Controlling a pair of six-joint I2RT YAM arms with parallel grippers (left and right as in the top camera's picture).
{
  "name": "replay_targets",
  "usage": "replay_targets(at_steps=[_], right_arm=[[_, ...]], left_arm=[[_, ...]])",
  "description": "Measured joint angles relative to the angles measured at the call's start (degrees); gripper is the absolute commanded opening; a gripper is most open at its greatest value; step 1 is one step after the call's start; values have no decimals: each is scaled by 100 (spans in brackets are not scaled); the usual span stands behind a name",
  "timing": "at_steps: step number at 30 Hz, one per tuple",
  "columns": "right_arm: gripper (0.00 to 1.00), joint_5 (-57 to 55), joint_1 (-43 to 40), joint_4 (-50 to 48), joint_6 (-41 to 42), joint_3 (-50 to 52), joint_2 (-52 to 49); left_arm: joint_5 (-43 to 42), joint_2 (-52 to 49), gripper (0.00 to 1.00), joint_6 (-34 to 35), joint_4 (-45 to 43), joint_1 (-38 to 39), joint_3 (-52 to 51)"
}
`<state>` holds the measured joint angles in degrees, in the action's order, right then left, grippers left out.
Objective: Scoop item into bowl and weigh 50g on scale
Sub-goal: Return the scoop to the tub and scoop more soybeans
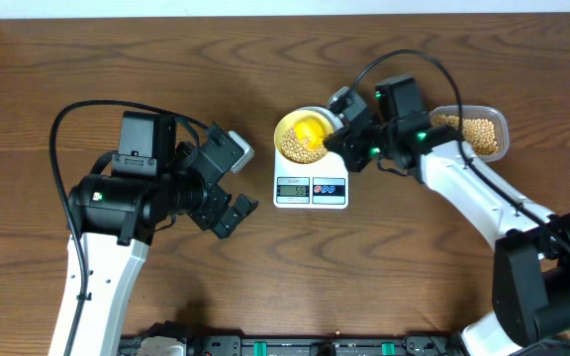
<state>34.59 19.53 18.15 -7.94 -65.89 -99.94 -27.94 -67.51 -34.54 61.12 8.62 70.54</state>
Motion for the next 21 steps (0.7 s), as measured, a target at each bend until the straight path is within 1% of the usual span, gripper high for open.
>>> replay_targets(at_steps=[3,7,12,16,21], right_arm=[[1,328,-205,-4,160,0,0],[1,1231,-645,-120,348,0,0],[1,1899,-1143,-52,616,0,48],[1,1878,-1683,275,664,0,334],[1,1316,-2601,1016,424,-7,1045]], left_arm=[[0,0,100,0,0,0,0],[0,0,100,0,0,0,0],[0,0,100,0,0,0,0],[0,0,100,0,0,0,0],[0,0,100,0,-2,0,0]])
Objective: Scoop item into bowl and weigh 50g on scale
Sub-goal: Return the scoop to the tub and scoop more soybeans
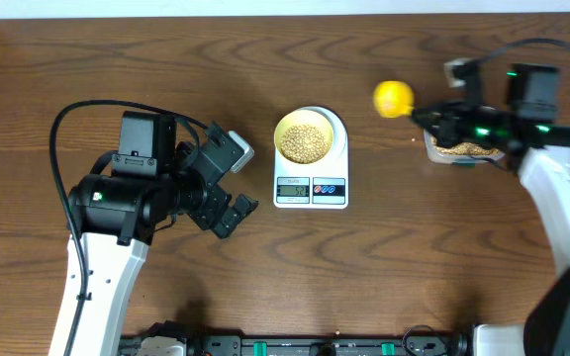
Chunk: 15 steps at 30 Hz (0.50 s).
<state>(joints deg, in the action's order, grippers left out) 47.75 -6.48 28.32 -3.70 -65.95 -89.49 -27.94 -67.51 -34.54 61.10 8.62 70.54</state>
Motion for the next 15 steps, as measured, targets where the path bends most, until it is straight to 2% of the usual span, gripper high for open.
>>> replay_targets(at_steps=[6,10,15], right_arm=[[1,-1777,-586,986,-546,0,595],[1,-3176,-474,1410,-743,0,577],[1,-4498,-101,1384,-817,0,573]], left_arm=[[0,0,100,-2,2,0,0],[0,0,100,0,2,0,0],[0,0,100,0,2,0,0]])
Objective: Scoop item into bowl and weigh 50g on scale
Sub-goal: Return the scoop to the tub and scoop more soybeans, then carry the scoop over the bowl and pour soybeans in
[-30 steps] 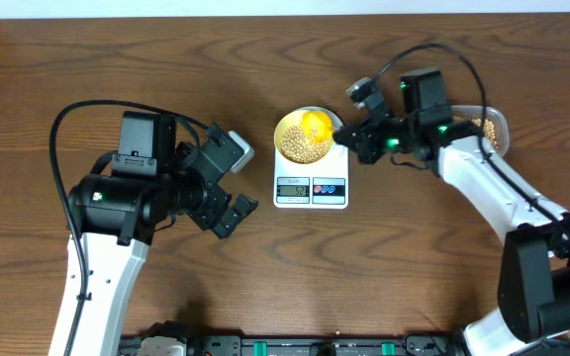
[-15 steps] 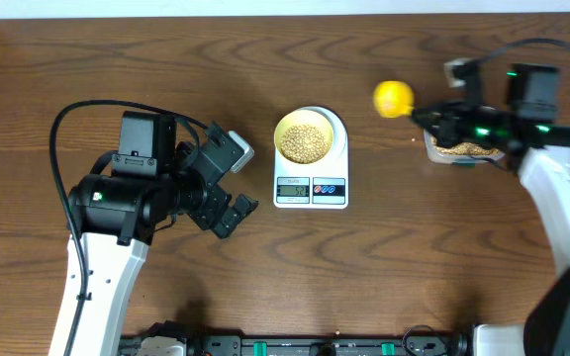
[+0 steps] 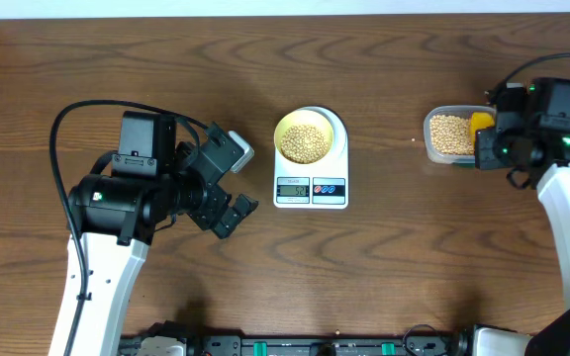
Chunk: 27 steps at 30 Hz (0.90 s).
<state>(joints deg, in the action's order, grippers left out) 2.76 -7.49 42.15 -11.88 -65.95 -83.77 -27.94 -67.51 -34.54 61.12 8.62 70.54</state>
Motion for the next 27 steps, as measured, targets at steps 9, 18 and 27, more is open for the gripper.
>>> replay_targets(at_steps=[9,18,27], right_arm=[[1,-1969,710,-282,-190,0,0],[1,568,1025,-1445,-275,0,-2],[1,3193,1919,-2004,-275,0,-356]], left_arm=[[0,0,100,0,-2,0,0],[0,0,100,0,-2,0,0],[0,0,100,0,0,0,0]])
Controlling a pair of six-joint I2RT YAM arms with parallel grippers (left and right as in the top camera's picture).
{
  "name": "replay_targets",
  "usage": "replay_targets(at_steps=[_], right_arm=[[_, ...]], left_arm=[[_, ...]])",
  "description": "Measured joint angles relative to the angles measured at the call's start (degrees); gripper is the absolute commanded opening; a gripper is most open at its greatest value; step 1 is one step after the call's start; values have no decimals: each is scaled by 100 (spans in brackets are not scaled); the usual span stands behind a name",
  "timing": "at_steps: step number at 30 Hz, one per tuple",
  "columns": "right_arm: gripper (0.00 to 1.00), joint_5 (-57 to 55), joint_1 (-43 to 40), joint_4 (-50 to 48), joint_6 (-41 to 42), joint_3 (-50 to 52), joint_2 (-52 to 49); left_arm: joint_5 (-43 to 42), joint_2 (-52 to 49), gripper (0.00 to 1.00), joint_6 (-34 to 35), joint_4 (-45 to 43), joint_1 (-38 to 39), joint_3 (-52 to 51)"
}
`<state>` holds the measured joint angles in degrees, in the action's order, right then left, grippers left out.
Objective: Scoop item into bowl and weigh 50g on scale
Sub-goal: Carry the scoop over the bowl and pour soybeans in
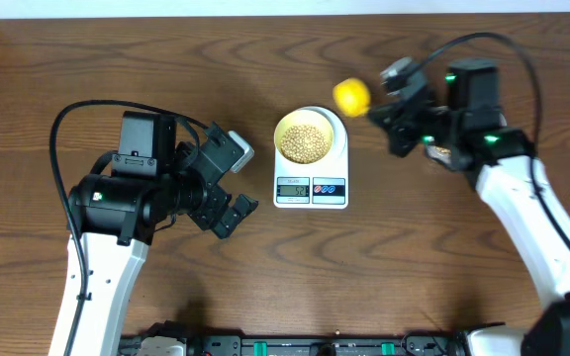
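Observation:
A yellow bowl (303,138) filled with soybeans sits on the white kitchen scale (311,190) at the table's middle. My right gripper (392,102) is shut on the handle of a yellow scoop (352,96). The scoop's head hangs just right of the bowl's upper right rim. Its contents cannot be made out. The bean container is hidden beneath the right arm. My left gripper (233,212) stands open and empty, left of the scale.
The scale's display (293,188) faces the front edge, its digits too small to read. The left arm's bulk and its cable loop fill the left side. A black rail runs along the front edge.
My right gripper, still shut on the scoop, has moved left from the bean container at the far right to beside the bowl's right rim. The left arm has not moved.
The scoop was first over the bowl of beans. Then it was in the air between the scale and the container. After that it was down in the container, and now it is back beside the bowl. My left arm stayed still throughout.

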<state>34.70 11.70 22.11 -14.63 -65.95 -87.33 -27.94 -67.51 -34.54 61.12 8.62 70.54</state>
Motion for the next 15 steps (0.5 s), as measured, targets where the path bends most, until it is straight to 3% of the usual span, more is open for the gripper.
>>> replay_targets(at_steps=[8,15], right_arm=[[1,195,640,-197,-24,0,-695],[1,-295,922,-221,-197,0,-1038]], left_arm=[[0,0,100,0,0,0,0],[0,0,100,0,0,0,0]])
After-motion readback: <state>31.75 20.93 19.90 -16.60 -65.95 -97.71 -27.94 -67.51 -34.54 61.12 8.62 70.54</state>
